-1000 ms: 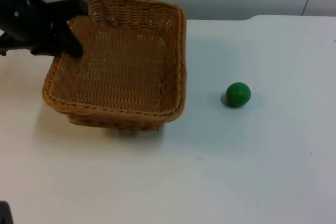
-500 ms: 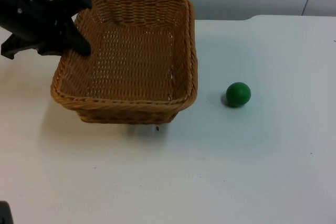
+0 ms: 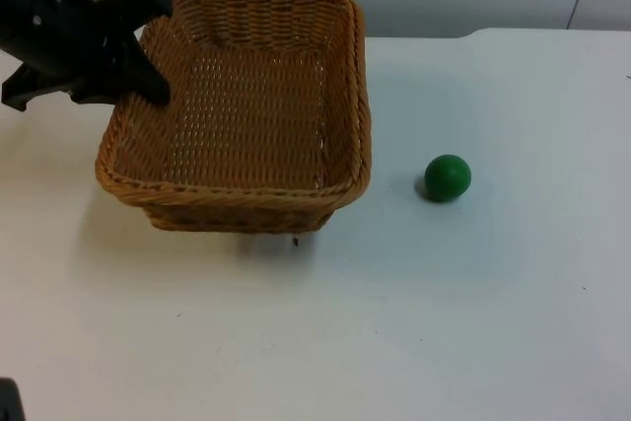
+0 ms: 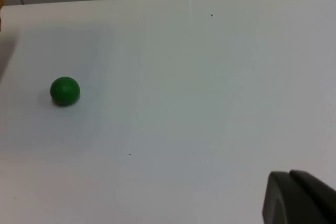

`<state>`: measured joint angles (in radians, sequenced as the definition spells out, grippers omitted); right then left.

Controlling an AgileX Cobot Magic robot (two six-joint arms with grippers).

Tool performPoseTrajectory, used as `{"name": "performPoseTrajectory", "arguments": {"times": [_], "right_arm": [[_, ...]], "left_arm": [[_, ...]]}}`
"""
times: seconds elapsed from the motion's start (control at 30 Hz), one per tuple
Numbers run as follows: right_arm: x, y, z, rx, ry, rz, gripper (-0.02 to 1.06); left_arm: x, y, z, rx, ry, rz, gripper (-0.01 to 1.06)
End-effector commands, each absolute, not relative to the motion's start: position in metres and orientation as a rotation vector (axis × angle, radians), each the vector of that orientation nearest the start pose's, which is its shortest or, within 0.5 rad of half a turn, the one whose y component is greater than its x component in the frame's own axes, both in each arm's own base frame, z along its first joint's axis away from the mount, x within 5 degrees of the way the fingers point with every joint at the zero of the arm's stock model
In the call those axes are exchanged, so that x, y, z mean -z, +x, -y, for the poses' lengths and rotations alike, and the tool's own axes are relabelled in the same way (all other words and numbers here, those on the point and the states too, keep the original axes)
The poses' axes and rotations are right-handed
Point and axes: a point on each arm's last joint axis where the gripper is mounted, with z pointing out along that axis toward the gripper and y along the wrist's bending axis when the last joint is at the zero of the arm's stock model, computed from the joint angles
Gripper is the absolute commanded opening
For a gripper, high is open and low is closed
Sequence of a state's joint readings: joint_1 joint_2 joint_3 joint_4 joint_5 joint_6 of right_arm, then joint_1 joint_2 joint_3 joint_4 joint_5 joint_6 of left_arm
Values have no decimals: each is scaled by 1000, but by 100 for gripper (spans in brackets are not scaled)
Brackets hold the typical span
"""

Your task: Pick up the basket with the left hand and place the ball into the basket with the right hand.

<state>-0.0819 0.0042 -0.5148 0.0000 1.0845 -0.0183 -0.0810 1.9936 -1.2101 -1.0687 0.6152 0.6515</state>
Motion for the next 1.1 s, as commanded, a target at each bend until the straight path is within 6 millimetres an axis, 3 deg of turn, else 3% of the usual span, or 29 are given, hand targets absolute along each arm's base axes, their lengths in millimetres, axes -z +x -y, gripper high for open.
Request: {"name": "performPoseTrajectory", "arguments": {"times": [0.0, 1.07], "right_arm": [[-278, -7, -1, 70, 69, -2053, 0], [-278, -7, -1, 70, 69, -2053, 0]], "left_arm": [[-163, 393, 80, 868, -145, -2570, 0], [-163, 393, 80, 866, -146, -2570, 0]]}}
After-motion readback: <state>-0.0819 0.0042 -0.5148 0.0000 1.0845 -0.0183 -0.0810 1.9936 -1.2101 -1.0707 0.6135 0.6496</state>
